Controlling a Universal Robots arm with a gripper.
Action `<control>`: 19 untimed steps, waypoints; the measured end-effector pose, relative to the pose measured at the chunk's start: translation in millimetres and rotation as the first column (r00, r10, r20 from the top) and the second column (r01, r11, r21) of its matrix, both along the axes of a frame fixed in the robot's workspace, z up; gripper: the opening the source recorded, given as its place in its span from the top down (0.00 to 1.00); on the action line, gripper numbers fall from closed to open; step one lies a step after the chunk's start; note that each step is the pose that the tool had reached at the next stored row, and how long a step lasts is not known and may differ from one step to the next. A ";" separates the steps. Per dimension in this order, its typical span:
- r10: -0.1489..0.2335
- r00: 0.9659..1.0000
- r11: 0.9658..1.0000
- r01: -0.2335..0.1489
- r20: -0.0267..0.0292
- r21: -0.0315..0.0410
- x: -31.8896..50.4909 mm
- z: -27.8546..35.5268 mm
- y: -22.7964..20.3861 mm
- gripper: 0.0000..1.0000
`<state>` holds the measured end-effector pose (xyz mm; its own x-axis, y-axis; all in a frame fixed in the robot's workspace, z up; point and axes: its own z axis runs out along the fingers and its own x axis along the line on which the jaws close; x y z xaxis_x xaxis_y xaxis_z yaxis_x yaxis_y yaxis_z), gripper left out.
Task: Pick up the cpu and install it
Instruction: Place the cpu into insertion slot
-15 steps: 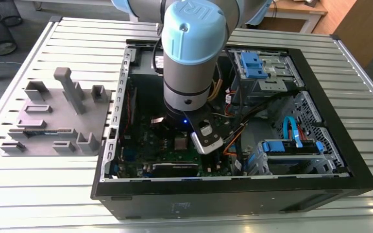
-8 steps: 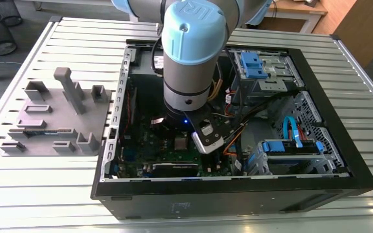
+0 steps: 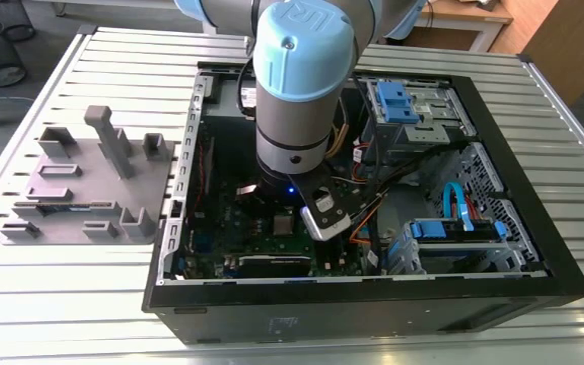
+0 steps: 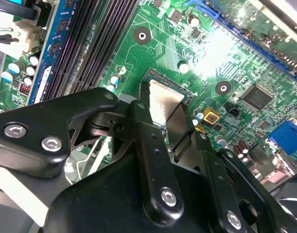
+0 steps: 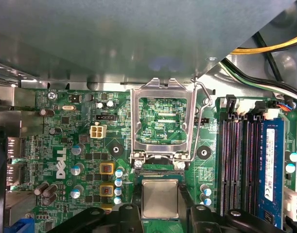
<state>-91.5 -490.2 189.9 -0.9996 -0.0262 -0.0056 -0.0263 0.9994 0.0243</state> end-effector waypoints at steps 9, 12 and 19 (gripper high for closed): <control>0.000 1.000 1.000 0.000 0.000 0.001 -0.1 1.4 0.1 0.62; 0.000 1.000 1.000 0.000 0.000 0.000 -0.1 5.4 0.1 0.62; 0.000 1.000 1.000 0.000 0.000 0.001 0.0 8.7 0.0 0.62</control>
